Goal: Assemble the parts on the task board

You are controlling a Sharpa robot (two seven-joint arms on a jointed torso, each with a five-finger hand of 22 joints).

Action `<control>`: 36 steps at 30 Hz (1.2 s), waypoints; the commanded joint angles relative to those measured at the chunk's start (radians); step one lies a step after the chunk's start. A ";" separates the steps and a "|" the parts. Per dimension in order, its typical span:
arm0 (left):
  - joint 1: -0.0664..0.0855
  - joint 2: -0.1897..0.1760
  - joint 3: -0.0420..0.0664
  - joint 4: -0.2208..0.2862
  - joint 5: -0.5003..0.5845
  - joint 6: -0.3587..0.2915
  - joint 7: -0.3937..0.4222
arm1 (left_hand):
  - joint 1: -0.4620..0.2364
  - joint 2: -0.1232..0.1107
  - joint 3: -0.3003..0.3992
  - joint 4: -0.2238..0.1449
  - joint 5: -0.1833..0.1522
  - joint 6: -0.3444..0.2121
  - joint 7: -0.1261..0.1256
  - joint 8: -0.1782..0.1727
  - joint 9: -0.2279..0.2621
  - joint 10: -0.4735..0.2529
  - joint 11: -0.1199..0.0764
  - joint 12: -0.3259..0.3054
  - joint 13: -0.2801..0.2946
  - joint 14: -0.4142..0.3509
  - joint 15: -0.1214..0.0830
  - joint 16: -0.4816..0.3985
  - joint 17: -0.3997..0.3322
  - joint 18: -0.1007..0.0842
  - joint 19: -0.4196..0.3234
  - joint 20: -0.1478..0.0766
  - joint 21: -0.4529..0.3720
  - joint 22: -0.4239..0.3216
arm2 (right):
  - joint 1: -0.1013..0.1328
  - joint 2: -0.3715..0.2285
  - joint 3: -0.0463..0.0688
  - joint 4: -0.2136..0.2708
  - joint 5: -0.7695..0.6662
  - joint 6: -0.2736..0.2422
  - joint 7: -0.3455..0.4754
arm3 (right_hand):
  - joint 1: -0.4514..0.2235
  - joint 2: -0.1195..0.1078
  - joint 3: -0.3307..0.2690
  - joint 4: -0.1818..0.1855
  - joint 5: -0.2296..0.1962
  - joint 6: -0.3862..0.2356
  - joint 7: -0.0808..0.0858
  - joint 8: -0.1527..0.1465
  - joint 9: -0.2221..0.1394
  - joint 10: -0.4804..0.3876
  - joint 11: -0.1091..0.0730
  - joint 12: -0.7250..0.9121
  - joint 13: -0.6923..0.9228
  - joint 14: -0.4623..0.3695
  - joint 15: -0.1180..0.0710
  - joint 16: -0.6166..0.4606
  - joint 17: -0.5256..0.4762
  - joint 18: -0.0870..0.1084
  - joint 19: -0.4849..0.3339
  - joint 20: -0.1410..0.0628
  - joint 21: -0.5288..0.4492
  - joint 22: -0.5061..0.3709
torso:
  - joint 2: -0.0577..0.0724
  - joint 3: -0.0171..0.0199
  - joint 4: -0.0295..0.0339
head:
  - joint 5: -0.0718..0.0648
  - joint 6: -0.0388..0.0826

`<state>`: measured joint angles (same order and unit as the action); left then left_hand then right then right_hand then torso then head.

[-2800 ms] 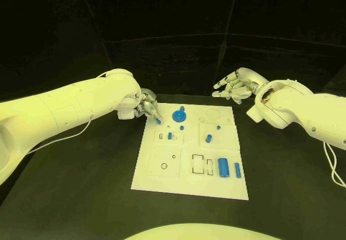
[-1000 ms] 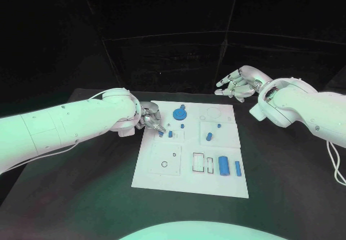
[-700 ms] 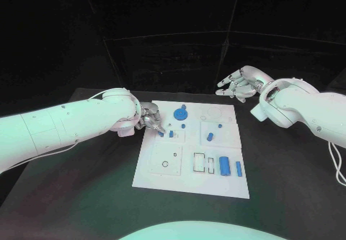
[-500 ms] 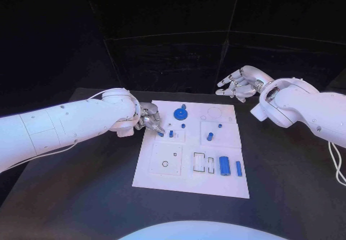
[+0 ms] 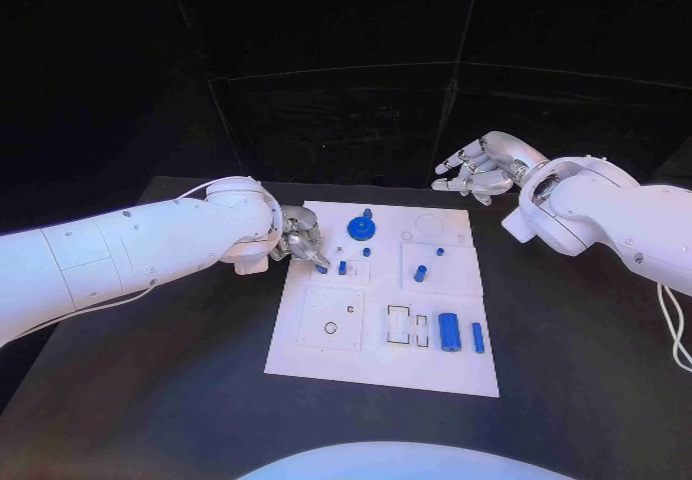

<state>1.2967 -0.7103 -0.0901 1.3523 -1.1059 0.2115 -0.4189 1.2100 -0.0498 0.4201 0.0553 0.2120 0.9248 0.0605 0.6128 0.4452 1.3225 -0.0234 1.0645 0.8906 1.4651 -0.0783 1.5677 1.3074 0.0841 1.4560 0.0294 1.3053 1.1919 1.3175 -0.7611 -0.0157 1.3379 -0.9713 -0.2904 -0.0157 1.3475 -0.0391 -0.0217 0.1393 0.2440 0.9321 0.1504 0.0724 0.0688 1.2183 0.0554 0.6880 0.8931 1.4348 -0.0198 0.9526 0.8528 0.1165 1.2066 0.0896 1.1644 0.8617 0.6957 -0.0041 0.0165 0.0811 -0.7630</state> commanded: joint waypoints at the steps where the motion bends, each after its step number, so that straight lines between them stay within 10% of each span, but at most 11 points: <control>1: 0.000 0.003 -0.001 -0.004 -0.004 0.014 -0.010 | -0.012 0.001 0.133 -0.125 0.004 0.002 -0.009 0.007 -0.001 0.004 0.000 -0.006 -0.002 0.106 -0.002 0.003 0.263 -0.005 0.004 -0.001 0.002 0.000 | 0.002 -0.001 0.001 0.003 -0.002 0.003 0.006 | 0.005 0.005 -0.002 -0.001 0.006 -0.009 0.001 -0.002 0.000 -0.005 0.004 -0.004 -0.001 0.009 0.001 -0.004 0.000 0.018 0.008 0.000 -0.004 -0.001 | 0.000 0.0001 0.0005 | -0.001 0.001; 36: 0.000 0.040 -0.001 -0.049 0.013 0.023 -0.031 | -0.171 -0.026 0.003 0.010 -0.004 0.038 -0.026 0.020 0.007 0.008 -0.013 -0.014 -0.016 0.106 -0.014 0.003 0.263 -0.008 0.010 -0.012 0.011 0.018 | 0.002 -0.004 0.001 0.012 -0.002 -0.003 0.010 | 0.009 0.008 -0.003 0.001 0.022 -0.008 0.001 -0.001 0.000 -0.006 0.004 -0.002 -0.001 0.010 0.000 -0.007 0.002 0.018 0.010 0.000 -0.006 -0.002 | 0.000 -0.0012 0.0003 | -0.009 -0.002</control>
<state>1.2962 -0.6706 -0.0908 1.3035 -1.0981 0.2298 -0.4411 1.0474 -0.0769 0.4317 0.0644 0.2136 0.9565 0.0323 0.6356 0.4517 1.3297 -0.0308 1.0561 0.8763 1.4653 -0.0858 1.5677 1.3074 0.0841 1.4625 0.0230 1.3131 1.2091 1.3176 -0.7650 -0.0157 1.3469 -0.9713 -0.2908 -0.0143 1.3542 -0.0324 -0.0217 0.1393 0.2643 0.9321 0.1504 0.0724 0.0688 1.2183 0.0553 0.6881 0.8931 1.4384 -0.0162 0.9491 0.8534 0.1165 1.2066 0.0896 1.1645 0.8600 0.6956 -0.0048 0.0165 0.0706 -0.7645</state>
